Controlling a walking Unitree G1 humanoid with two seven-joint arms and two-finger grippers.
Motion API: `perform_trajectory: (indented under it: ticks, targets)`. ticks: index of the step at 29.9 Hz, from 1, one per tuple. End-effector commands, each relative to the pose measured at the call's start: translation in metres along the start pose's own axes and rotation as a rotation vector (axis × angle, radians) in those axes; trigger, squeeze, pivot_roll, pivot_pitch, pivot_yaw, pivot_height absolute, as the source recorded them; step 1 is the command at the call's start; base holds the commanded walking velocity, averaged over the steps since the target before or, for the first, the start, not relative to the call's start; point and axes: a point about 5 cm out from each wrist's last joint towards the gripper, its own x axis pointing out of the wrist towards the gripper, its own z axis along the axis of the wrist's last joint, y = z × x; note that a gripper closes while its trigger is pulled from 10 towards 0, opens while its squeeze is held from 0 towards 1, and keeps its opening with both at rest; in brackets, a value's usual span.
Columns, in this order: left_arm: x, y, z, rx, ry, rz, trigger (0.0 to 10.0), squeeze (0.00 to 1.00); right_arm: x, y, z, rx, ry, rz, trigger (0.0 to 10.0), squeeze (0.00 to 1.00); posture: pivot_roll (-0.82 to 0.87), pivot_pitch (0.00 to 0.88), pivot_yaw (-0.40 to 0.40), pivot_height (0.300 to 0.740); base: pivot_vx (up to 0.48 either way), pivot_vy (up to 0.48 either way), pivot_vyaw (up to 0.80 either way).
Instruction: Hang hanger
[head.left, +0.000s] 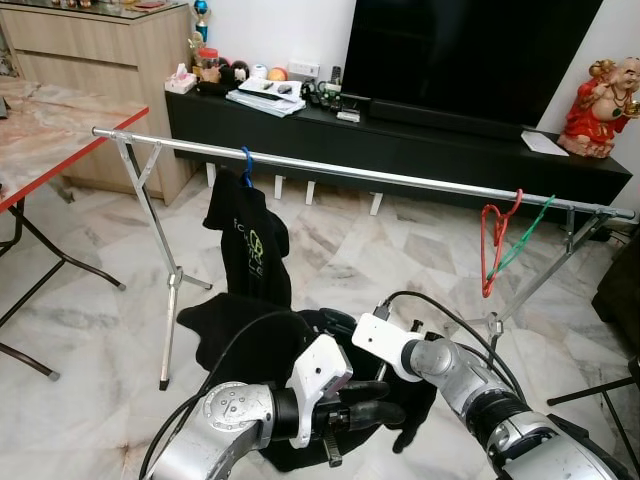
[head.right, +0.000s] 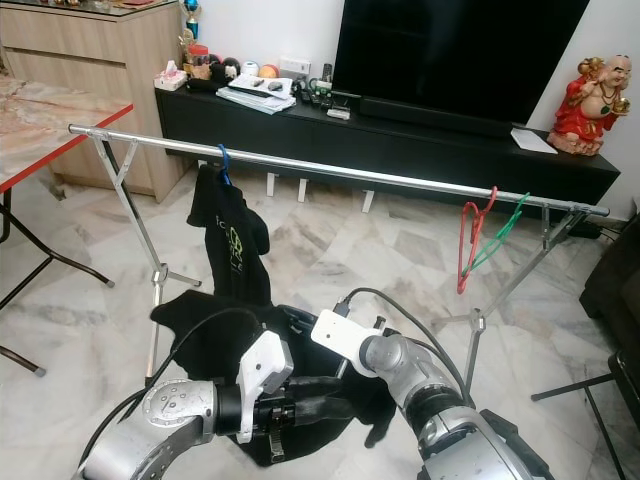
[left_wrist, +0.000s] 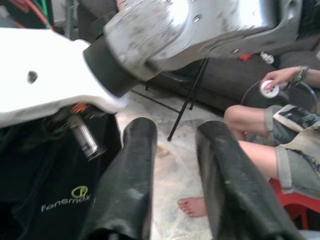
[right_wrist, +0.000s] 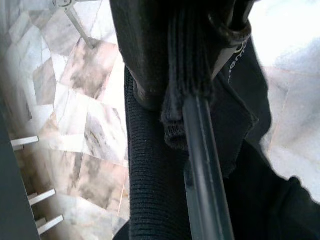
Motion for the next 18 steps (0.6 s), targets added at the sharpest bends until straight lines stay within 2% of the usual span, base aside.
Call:
perform_trajectory:
  ticks: [1, 3, 4, 6, 9, 10, 12, 14, 17, 18]
  targets:
    - [-0.004, 0.000, 0.003, 0.004, -0.009, 0.008, 10.0, 1.00, -0.005, -0.016, 0.010, -0.001, -0.053, -0.043, 0.0, 0.00, 0.16, 0.000, -0.129, 0.740, 0.000, 0.000, 0.00]
    - [-0.015, 0.005, 0.003, 0.011, 0.004, 0.038, 10.0, 1.00, -0.007, -0.018, 0.006, -0.040, -0.050, -0.045, 0.0, 0.00, 0.17, 0.000, -0.129, 0.740, 0.000, 0.000, 0.00]
    - [-0.015, 0.005, 0.003, 0.011, 0.004, 0.038, 10.0, 1.00, -0.007, -0.018, 0.006, -0.040, -0.050, -0.045, 0.0, 0.00, 0.17, 0.000, -0.129, 0.740, 0.000, 0.000, 0.00]
    - [-0.042, 0.015, 0.005, 0.040, 0.036, 0.110, 10.0, 1.00, -0.011, -0.016, -0.003, -0.166, -0.037, 0.026, 0.0, 0.00, 0.18, 0.000, -0.135, 0.740, 0.000, 0.000, 0.00]
    - [-0.058, 0.021, 0.007, 0.060, 0.055, 0.143, 10.0, 1.00, -0.015, -0.017, -0.009, -0.251, -0.033, 0.056, 0.0, 0.00, 0.19, 0.000, -0.142, 0.740, 0.000, 0.000, 0.00]
    - [-0.068, 0.024, 0.008, 0.074, 0.076, 0.161, 10.0, 1.00, -0.018, -0.017, -0.010, -0.309, -0.050, 0.110, 0.0, 0.00, 0.19, 0.000, -0.145, 0.740, 0.000, 0.000, 0.00]
    - [-0.071, 0.025, 0.009, 0.078, 0.081, 0.165, 10.0, 1.00, -0.019, -0.016, -0.011, -0.321, -0.053, 0.127, 0.0, 0.00, 0.19, 0.000, -0.145, 0.740, 0.000, 0.000, 0.00]
    - [-0.080, 0.027, 0.009, 0.098, 0.115, 0.170, 10.0, 1.00, -0.024, -0.018, -0.014, -0.398, -0.044, 0.181, 0.0, 0.00, 0.19, 0.000, -0.151, 0.740, 0.000, 0.000, 0.00]
    - [-0.085, 0.029, 0.007, 0.119, 0.155, 0.181, 10.0, 1.00, -0.027, -0.019, -0.015, -0.430, -0.046, 0.234, 0.0, 0.00, 0.20, 0.000, -0.154, 0.740, 0.000, 0.000, 0.00]
    - [-0.085, 0.030, 0.003, 0.134, 0.189, 0.189, 10.0, 0.00, -0.028, -0.018, -0.013, -0.430, -0.062, 0.262, 0.0, 0.00, 0.20, 0.000, -0.154, 0.740, 0.000, 0.000, 0.00]
